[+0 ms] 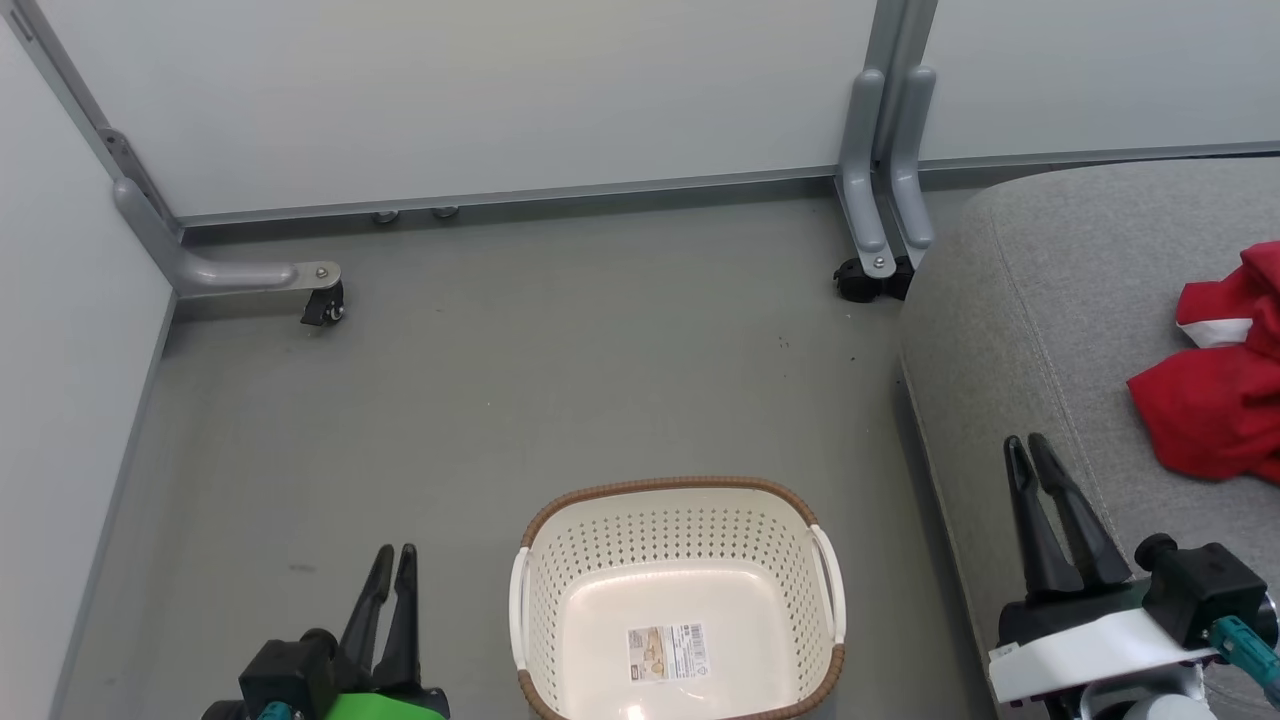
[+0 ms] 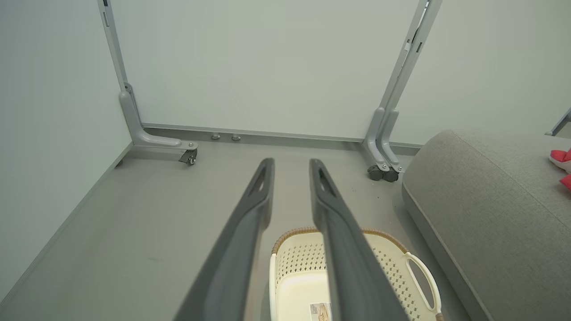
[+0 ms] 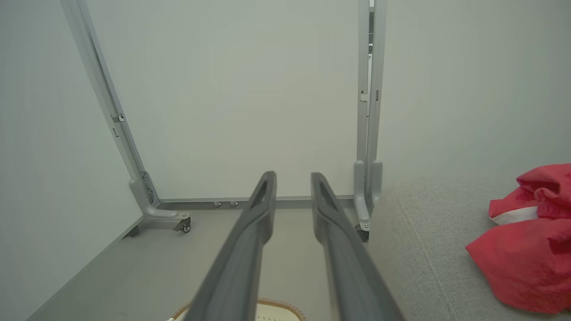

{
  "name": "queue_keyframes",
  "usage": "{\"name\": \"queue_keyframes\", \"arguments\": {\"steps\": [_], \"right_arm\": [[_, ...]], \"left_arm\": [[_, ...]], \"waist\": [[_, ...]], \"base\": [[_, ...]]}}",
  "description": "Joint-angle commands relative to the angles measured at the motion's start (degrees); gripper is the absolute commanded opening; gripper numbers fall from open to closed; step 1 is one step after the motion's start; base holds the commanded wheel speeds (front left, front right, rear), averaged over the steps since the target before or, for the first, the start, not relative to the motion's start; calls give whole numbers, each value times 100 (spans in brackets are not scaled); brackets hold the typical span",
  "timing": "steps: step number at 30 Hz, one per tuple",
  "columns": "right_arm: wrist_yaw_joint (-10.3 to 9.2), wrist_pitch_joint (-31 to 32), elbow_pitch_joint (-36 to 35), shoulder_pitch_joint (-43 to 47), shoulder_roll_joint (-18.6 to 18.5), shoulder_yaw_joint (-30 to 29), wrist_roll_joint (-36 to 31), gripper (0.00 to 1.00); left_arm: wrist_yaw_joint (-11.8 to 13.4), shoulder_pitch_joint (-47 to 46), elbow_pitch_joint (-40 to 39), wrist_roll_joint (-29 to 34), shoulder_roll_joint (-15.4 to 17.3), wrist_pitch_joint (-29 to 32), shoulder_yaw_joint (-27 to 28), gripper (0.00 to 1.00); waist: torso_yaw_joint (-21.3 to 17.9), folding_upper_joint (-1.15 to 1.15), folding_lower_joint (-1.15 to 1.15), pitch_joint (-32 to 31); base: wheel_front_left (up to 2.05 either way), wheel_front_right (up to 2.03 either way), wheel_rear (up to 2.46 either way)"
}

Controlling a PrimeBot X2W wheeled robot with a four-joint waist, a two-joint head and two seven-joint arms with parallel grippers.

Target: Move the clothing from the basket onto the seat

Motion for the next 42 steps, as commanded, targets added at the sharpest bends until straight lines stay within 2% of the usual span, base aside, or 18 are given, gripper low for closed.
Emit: {"name": "queue_keyframes", "arguments": {"steps": [1,22,42], "right_arm": [[0,4,28,4,11,2,26,0],[-1,468,423,-301,16,-114,2301,0],[-3,851,724,-522,56,-243,3940,0]], "left_arm": [[-1,8,23,-26,-1,4,4,0],[-97,-278,61,-2198,90,497,281,0],[-172,-482,66,-3781,133,888,523,0]], "waist": [[-1,0,0,0],[-49,0,0,-1],[-93,0,0,-2]], "base": [[0,0,0],[0,0,0],[0,0,0]]}}
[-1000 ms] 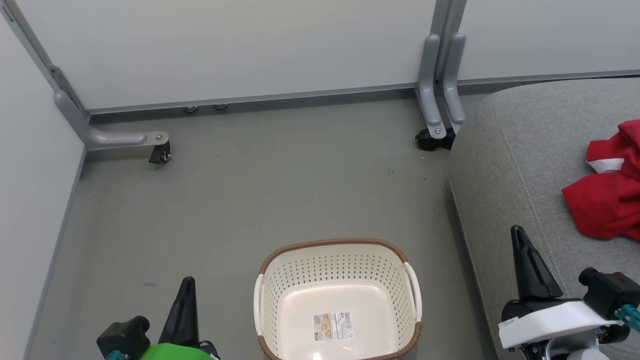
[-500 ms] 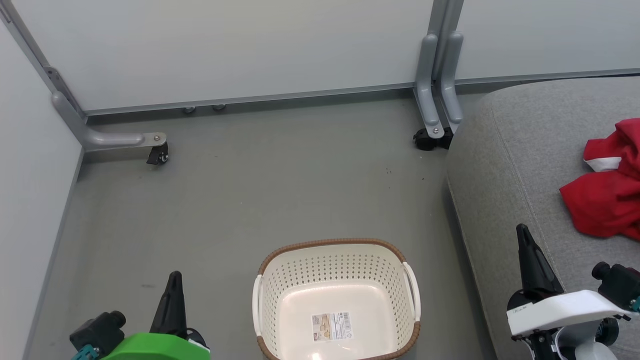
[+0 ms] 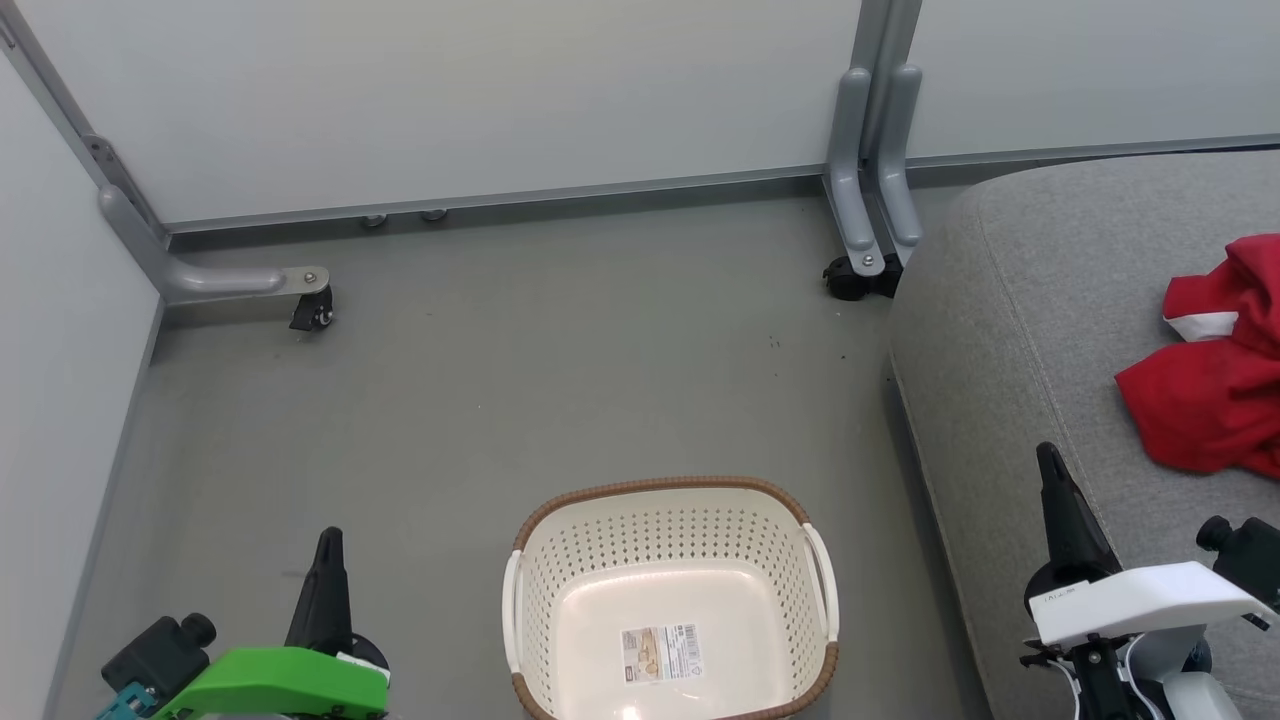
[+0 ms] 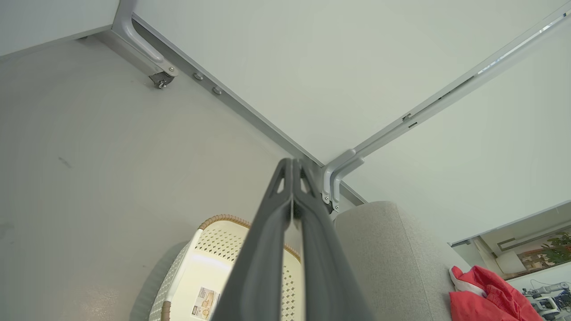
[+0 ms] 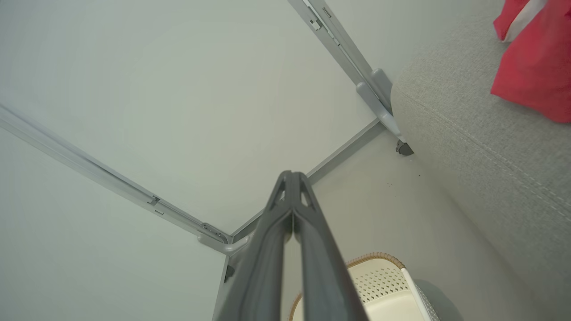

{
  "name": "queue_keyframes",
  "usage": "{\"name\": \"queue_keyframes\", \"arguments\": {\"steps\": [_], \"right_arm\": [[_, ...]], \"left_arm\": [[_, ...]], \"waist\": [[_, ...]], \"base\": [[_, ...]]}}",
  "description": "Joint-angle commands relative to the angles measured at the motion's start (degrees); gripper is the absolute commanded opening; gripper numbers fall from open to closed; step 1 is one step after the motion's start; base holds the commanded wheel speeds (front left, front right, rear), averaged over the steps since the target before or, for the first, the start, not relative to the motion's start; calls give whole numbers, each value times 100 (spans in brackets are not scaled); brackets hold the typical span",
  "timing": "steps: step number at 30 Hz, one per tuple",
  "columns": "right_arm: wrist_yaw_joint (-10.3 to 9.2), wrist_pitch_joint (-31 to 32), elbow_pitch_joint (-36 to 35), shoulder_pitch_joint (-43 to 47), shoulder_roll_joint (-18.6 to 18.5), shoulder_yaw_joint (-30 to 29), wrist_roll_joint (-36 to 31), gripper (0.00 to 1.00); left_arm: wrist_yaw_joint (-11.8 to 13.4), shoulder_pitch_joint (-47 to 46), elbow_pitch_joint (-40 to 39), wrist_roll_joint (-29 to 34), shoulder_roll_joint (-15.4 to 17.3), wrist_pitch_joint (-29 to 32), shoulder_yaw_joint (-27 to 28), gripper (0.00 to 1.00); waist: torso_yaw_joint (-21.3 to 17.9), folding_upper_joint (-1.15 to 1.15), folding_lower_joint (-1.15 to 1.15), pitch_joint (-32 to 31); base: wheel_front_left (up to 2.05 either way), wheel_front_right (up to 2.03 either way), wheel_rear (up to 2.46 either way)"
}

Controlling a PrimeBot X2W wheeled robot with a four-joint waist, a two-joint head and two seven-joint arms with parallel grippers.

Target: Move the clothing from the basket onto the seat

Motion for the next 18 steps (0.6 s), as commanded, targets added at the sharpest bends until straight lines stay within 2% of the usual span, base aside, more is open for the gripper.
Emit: {"name": "queue_keyframes", "arguments": {"steps": [1,18], "right_arm": [[-2,44,-21,-139,-18,-36,200,0],[-1,337,194,-300,33,-153,1331,0]], "left_arm": [[-35,-169,-60,-210,60,43,62,0],[-85,-312,-51,-1301,71,339,253,0]], "waist": [[-3,0,0,0],[-41,0,0,-1]], "base": [[0,0,0],[0,0,0]]}}
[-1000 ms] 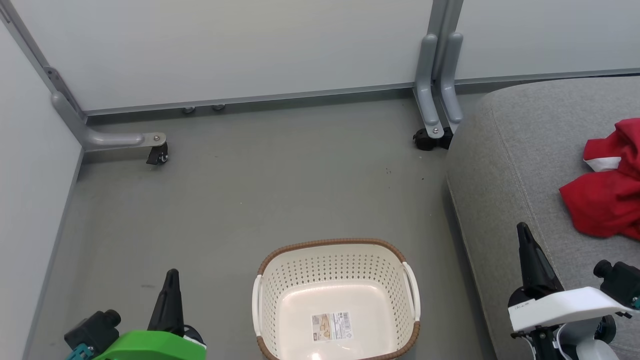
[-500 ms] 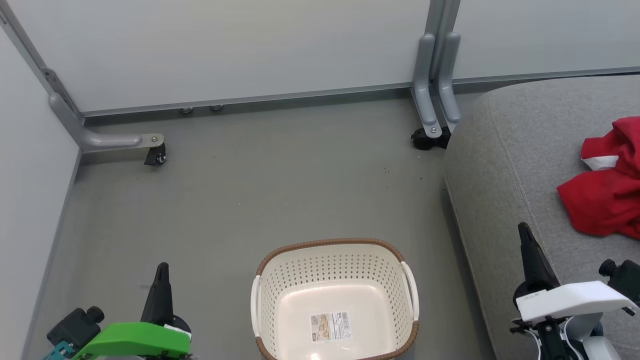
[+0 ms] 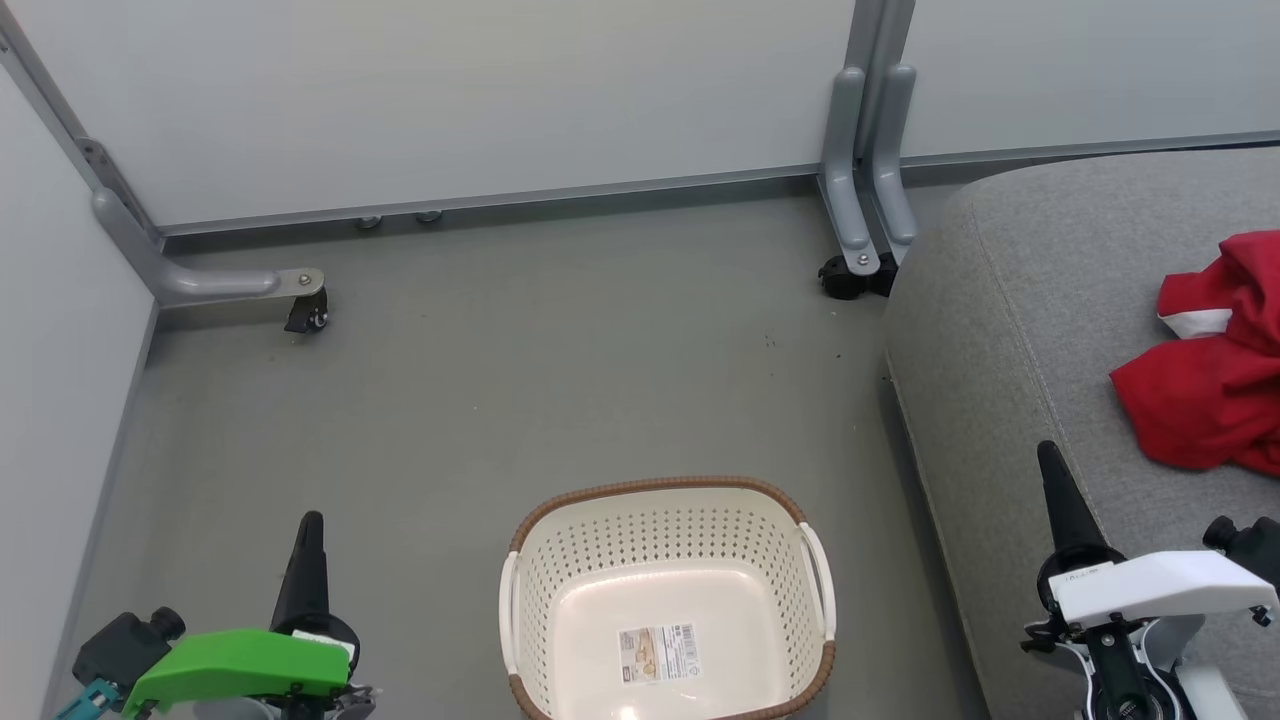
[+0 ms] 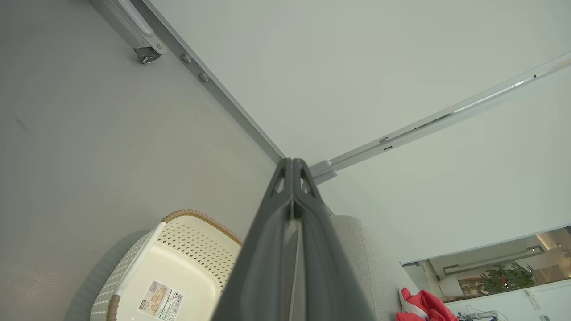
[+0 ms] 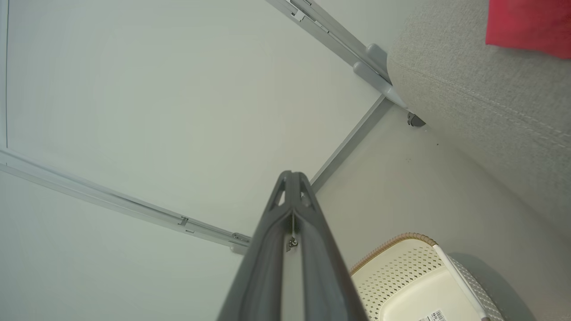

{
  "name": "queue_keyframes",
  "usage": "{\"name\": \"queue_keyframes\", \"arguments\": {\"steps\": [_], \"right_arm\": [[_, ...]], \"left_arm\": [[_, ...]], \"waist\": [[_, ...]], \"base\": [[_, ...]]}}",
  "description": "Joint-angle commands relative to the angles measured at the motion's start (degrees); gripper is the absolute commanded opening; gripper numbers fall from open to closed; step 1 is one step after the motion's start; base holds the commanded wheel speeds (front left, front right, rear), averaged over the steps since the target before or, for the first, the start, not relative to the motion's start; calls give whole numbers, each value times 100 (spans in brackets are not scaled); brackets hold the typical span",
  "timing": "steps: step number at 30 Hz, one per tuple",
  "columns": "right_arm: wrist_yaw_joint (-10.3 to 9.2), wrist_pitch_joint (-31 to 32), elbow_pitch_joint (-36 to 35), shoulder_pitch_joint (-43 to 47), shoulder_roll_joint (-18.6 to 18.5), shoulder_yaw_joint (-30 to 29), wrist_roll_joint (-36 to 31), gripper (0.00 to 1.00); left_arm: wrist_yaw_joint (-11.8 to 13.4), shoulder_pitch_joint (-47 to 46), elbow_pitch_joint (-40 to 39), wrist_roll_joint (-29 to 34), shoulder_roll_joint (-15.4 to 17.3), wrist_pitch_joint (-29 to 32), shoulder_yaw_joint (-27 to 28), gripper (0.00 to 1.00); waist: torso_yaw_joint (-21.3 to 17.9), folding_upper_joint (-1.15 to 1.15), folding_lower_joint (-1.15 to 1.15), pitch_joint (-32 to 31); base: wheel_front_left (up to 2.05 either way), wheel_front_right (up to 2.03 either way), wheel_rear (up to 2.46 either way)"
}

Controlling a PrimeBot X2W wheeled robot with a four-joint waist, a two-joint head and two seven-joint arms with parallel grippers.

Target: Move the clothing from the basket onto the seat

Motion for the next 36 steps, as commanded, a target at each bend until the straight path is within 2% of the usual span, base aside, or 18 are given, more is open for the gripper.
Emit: {"name": "queue_keyframes", "arguments": {"steps": [1,36], "right_arm": [[3,46,-14,-142,-1,-34,169,0],[2,552,344,-389,104,-265,1959,0]], "left_arm": [[-26,-158,-47,-165,46,43,53,0],[-109,-384,-19,-1893,33,549,398,0]], "waist": [[-3,0,0,0],[-81,0,0,-2]], "base": [[0,0,0],[0,0,0]]}}
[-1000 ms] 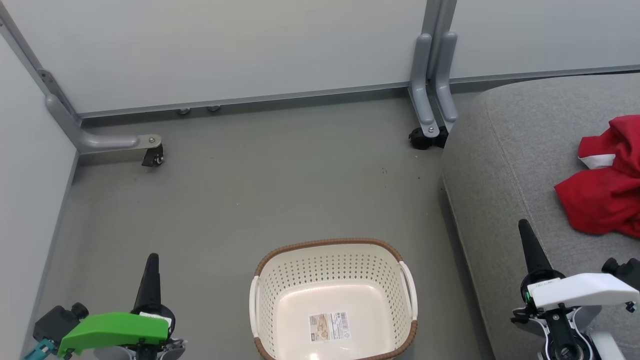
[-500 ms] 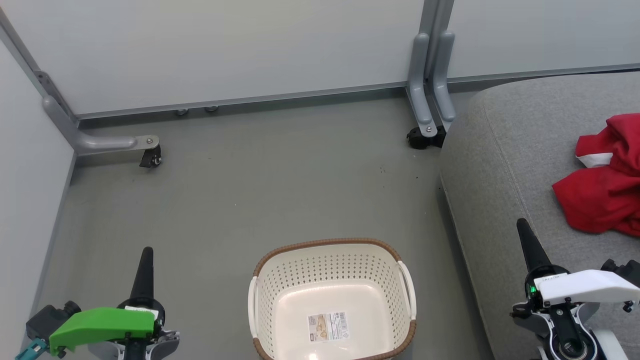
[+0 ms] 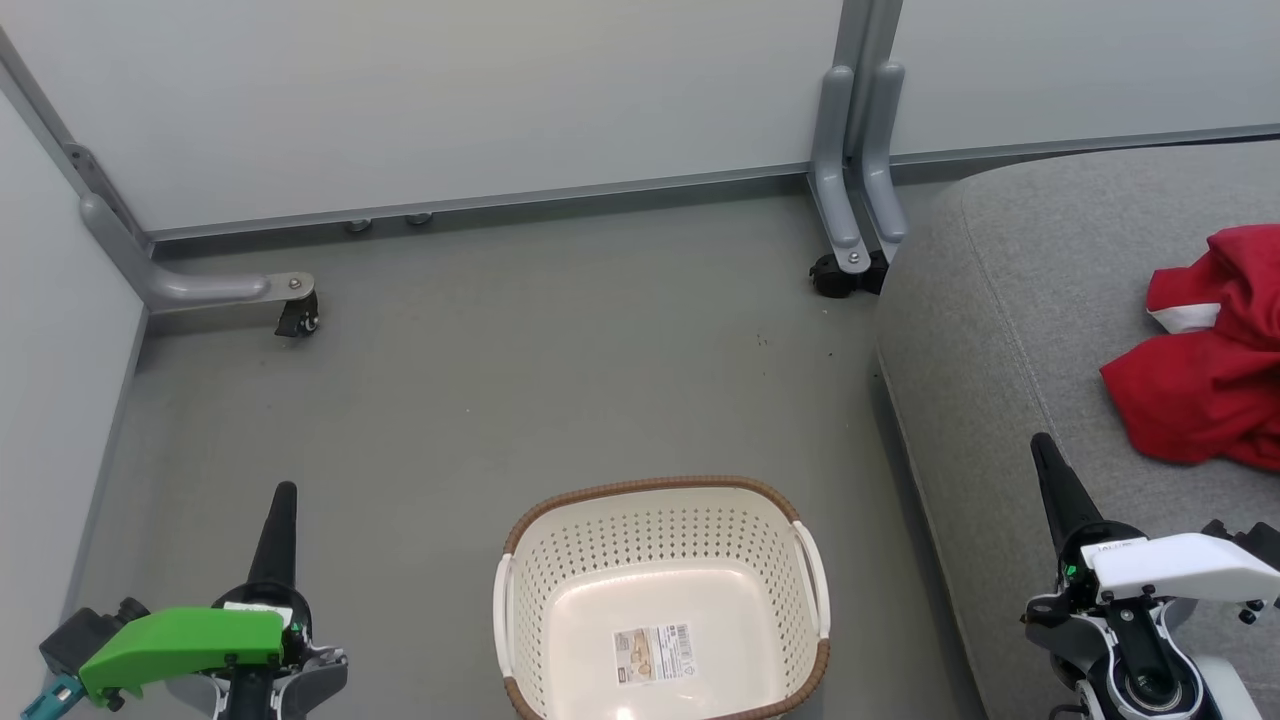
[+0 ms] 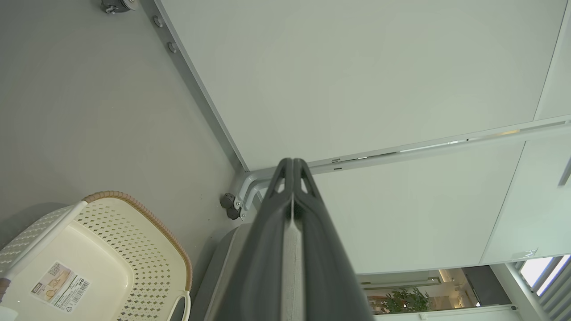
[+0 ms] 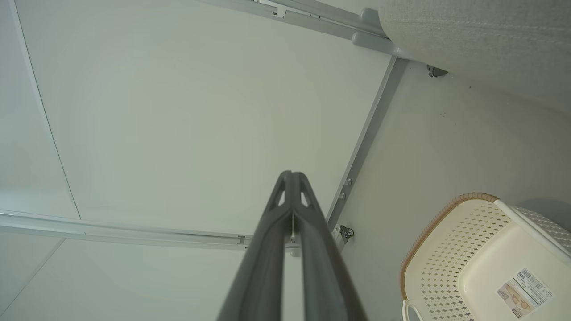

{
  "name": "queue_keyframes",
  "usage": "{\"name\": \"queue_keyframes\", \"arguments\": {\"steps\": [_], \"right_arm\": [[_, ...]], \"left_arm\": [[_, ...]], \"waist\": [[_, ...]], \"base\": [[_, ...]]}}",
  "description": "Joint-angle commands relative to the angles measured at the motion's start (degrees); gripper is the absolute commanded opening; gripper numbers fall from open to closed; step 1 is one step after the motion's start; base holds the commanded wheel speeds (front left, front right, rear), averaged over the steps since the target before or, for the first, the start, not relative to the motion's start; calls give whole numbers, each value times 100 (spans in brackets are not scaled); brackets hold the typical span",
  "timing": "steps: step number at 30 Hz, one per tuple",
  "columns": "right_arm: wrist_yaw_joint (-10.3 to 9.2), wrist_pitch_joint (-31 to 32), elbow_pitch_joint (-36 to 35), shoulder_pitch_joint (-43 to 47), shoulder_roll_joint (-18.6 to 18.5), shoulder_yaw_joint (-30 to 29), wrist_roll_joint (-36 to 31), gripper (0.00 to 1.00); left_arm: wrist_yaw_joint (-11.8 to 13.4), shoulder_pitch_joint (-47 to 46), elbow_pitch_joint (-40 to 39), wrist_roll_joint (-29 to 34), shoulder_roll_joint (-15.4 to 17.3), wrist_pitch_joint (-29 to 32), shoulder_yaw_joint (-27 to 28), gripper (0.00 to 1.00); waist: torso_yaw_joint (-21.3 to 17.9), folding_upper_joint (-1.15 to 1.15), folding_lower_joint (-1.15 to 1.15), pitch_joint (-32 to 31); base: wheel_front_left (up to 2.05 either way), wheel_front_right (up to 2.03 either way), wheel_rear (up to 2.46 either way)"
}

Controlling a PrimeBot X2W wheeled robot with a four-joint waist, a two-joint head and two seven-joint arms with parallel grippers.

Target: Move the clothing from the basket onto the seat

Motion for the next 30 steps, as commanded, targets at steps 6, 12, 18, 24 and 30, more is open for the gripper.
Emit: {"name": "queue_keyframes", "arguments": {"steps": [6,12,18,24,30], "right_arm": [[3,107,51,-129,12,-61,341,0],[3,177,101,-160,29,-97,586,0],[3,247,153,-188,48,-130,818,0],[2,317,198,-223,67,-165,1033,0],[2,385,244,-251,86,-197,1250,0]], "left_arm": [[-39,-149,-13,-326,17,105,85,0],[-48,-177,-8,-566,11,174,140,0],[-64,-215,-4,-778,7,241,193,0],[-77,-224,3,-997,-1,307,234,0],[-84,-265,9,-1195,-5,374,277,0]], "waist": [[-14,0,0,0],[-28,0,0,-1],[-41,0,0,-1],[-54,0,0,-1],[-68,0,0,-1]], "base": [[0,0,0],[0,0,0],[0,0,0],[0,0,0],[0,0,0]]}}
